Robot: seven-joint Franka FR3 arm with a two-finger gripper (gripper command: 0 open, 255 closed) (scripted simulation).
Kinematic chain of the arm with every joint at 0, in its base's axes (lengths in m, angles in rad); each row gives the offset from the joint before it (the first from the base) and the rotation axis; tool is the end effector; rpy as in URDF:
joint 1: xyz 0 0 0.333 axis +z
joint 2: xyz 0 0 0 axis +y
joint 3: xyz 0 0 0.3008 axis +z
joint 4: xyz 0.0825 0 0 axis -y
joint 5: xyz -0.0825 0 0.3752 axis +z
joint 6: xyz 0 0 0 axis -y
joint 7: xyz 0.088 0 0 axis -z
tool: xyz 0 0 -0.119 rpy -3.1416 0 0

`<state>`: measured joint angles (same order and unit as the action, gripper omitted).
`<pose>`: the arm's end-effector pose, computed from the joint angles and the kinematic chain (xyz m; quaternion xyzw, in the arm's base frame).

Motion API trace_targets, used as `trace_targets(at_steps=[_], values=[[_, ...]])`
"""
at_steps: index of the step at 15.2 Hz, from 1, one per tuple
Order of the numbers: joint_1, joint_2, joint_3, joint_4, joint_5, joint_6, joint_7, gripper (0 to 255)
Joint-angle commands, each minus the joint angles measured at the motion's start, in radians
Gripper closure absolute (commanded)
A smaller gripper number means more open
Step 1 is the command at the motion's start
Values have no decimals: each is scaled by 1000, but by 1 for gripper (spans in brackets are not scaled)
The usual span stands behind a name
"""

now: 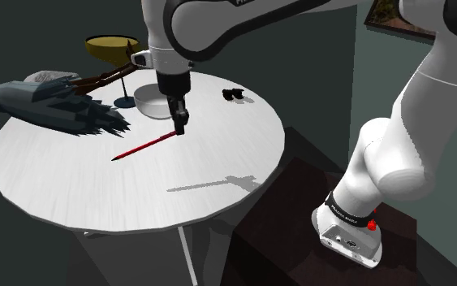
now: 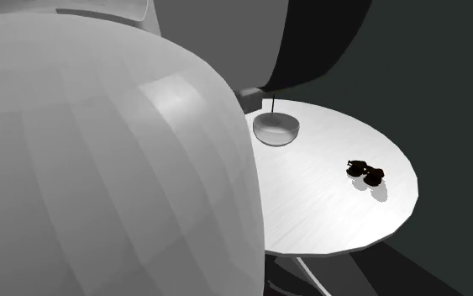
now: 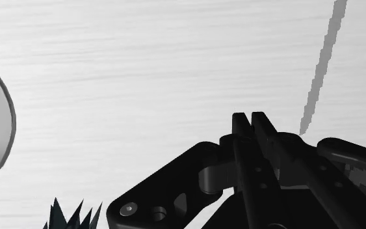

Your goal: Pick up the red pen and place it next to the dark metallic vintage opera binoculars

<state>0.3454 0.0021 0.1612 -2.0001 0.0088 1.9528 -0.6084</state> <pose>0.4723 0.2628 0.4285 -0.8492 -0.5274 0.0244 0.0055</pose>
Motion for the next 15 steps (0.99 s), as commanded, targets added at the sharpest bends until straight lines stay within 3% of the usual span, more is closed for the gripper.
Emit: trace_targets(at_steps=[1, 15], values=[[-24, -15, -24, -14, 0, -1, -50, 255], [-189, -9, -197, -6, -21, -2, -379, 255]])
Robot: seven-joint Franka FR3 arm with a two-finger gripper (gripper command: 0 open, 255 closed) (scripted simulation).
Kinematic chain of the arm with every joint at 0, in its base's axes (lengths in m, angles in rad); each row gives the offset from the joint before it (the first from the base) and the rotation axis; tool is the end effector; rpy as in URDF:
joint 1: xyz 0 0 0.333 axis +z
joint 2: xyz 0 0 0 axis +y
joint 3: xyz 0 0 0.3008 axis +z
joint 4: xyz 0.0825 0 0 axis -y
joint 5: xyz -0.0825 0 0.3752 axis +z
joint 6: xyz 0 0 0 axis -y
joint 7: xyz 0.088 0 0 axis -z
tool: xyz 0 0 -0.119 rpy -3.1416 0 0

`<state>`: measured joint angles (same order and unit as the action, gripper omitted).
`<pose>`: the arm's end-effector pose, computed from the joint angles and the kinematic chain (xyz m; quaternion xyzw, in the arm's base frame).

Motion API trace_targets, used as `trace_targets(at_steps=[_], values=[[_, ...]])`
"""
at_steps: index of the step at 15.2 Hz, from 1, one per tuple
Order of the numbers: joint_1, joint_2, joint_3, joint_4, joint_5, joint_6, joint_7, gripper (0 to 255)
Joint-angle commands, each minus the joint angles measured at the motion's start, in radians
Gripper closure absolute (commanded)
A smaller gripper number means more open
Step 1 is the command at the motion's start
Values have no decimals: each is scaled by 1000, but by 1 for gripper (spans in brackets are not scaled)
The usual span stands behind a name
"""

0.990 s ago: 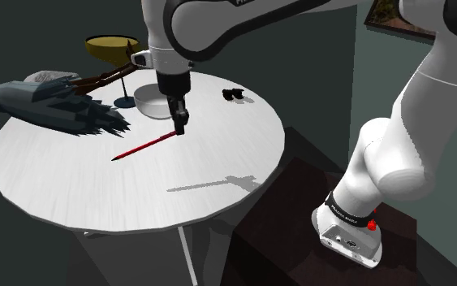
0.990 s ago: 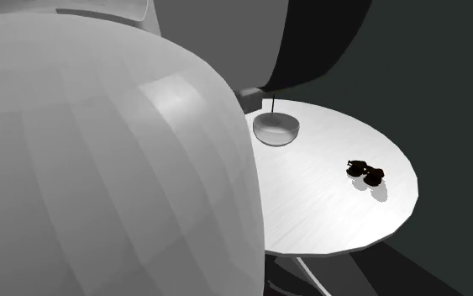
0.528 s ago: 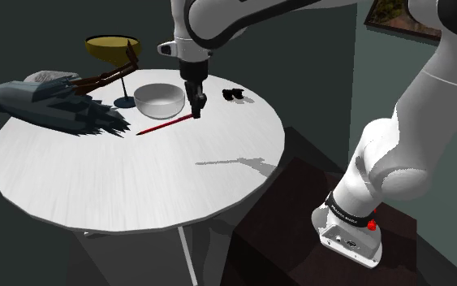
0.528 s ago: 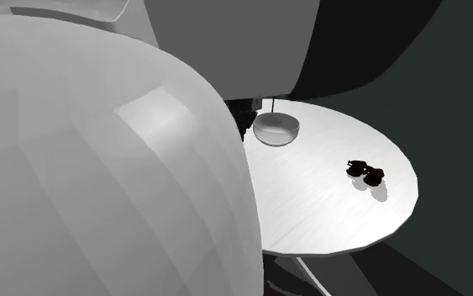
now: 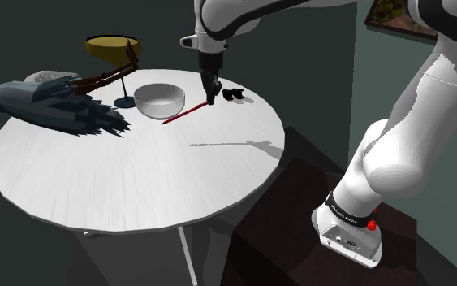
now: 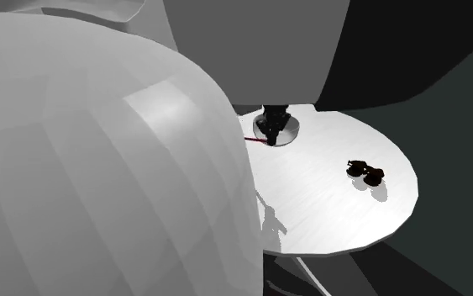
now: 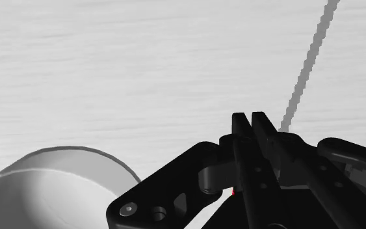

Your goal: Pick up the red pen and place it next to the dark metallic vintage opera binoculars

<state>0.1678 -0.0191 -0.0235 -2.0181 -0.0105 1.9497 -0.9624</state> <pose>0.5289 0.0760 0.4314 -0.8494 -0.5271 0.0244 0.0056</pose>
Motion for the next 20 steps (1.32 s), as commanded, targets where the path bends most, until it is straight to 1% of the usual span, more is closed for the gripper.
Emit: trace_targets(at_steps=[1, 7, 11, 20], values=[[-23, 20, -24, 21, -2, 0, -48, 255], [-94, 85, -91, 100, -1, -14, -187, 255], [-149, 154, -136, 189, 9, -32, -290, 255], [-151, 189, -135, 111, 15, 81, -292, 255]])
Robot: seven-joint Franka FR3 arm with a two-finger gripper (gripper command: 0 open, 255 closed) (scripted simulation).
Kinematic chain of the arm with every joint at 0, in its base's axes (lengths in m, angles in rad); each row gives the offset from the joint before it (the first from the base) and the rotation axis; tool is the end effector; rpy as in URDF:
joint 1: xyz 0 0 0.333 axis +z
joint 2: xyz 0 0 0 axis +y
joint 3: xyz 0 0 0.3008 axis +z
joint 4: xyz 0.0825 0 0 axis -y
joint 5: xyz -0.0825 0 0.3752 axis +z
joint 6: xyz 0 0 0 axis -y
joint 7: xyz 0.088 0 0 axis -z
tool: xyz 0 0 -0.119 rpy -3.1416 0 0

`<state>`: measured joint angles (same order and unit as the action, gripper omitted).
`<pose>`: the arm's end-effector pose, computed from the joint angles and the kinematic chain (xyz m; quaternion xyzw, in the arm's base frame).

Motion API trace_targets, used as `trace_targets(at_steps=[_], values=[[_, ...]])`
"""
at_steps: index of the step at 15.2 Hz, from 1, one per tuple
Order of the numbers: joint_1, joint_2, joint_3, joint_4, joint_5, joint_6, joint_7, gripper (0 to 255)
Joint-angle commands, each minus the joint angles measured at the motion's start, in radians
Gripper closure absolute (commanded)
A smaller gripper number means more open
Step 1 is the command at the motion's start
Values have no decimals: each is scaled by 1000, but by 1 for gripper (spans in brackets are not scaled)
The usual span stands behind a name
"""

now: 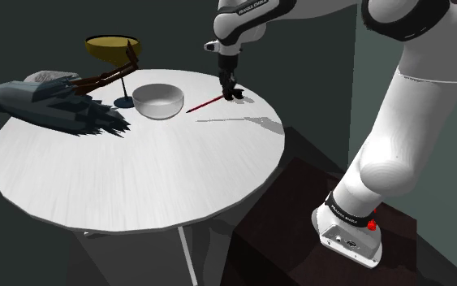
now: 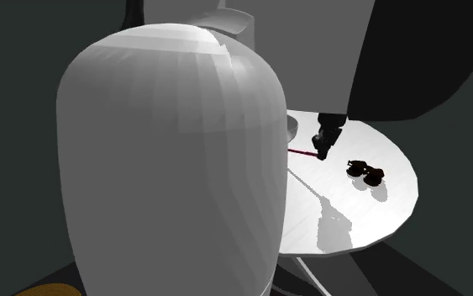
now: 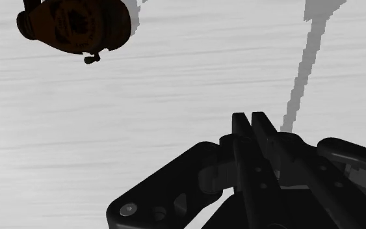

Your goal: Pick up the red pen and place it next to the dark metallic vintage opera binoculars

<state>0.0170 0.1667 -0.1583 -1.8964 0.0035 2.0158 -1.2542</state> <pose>0.5777 -0.0792 0.3894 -0.8489 -0.5280 0.0247 0.0057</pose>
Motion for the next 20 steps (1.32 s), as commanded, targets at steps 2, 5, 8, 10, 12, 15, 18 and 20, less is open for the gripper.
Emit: trace_targets(at_steps=[2, 5, 8, 10, 12, 15, 18, 20], values=[[-1, 14, 0, -26, 2, 40, -1, 255], [-1, 30, 1, -46, 5, 76, -3, 255], [-2, 48, 2, -65, 9, 113, -4, 255], [-3, 61, 2, -76, 11, 137, -6, 255], [-3, 67, 3, -82, 12, 149, -6, 255], [-3, 68, 3, -82, 12, 149, -6, 255], [-3, 68, 3, -82, 12, 149, -6, 255], [-3, 67, 3, -82, 12, 149, -6, 0]])
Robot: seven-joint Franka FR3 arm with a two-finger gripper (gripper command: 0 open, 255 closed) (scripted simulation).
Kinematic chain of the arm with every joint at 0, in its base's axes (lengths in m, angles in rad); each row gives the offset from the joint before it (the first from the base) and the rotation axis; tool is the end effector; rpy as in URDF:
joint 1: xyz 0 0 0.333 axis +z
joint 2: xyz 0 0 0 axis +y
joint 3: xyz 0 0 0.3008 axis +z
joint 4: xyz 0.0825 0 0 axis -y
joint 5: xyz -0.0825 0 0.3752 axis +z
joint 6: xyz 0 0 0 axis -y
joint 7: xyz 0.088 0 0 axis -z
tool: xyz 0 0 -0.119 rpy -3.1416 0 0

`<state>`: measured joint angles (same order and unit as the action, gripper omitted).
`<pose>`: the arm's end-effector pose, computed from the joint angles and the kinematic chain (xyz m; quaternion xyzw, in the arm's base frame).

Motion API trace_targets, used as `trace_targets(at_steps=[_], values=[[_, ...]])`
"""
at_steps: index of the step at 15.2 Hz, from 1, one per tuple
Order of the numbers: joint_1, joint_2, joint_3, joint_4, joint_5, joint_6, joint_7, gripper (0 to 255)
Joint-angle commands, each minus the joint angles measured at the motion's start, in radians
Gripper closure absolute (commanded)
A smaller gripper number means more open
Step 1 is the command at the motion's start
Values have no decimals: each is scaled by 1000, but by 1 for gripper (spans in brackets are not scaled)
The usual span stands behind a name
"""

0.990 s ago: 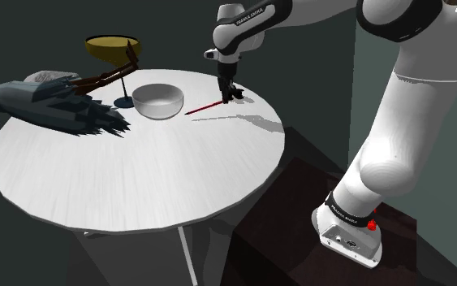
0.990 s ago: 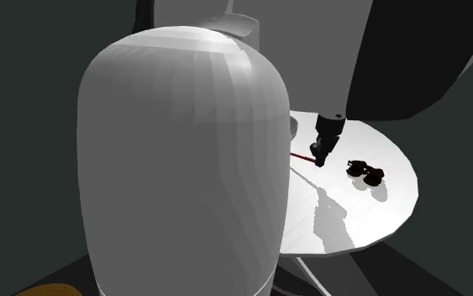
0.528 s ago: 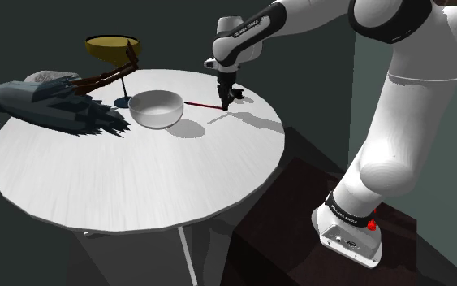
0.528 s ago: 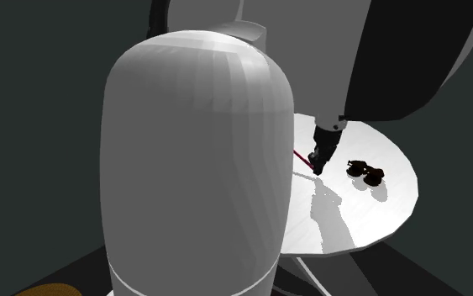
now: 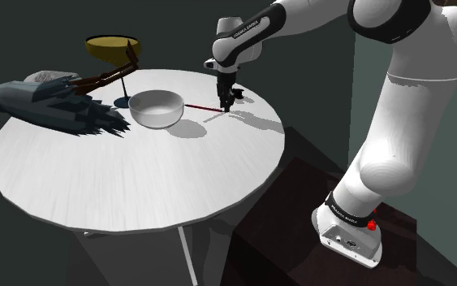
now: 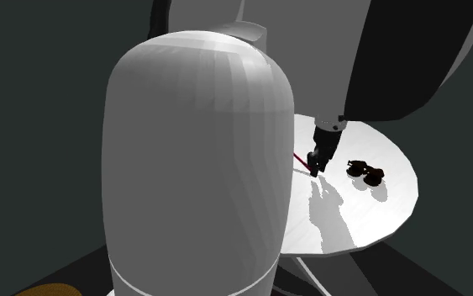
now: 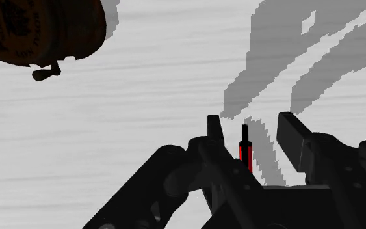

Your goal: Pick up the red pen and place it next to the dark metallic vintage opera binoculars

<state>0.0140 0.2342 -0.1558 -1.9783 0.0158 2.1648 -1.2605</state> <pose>0.5768 -0.0793 0.3265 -0.8489 -0.5280 0.0246 0.0056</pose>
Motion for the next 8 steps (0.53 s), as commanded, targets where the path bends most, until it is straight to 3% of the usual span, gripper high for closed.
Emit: trace_targets(at_steps=[1, 5, 8], values=[[0, 0, 0, 0, 0, 0, 0, 0], [0, 0, 0, 0, 0, 0, 0, 0], [3, -41, -1, 52, -8, -92, 5, 0]])
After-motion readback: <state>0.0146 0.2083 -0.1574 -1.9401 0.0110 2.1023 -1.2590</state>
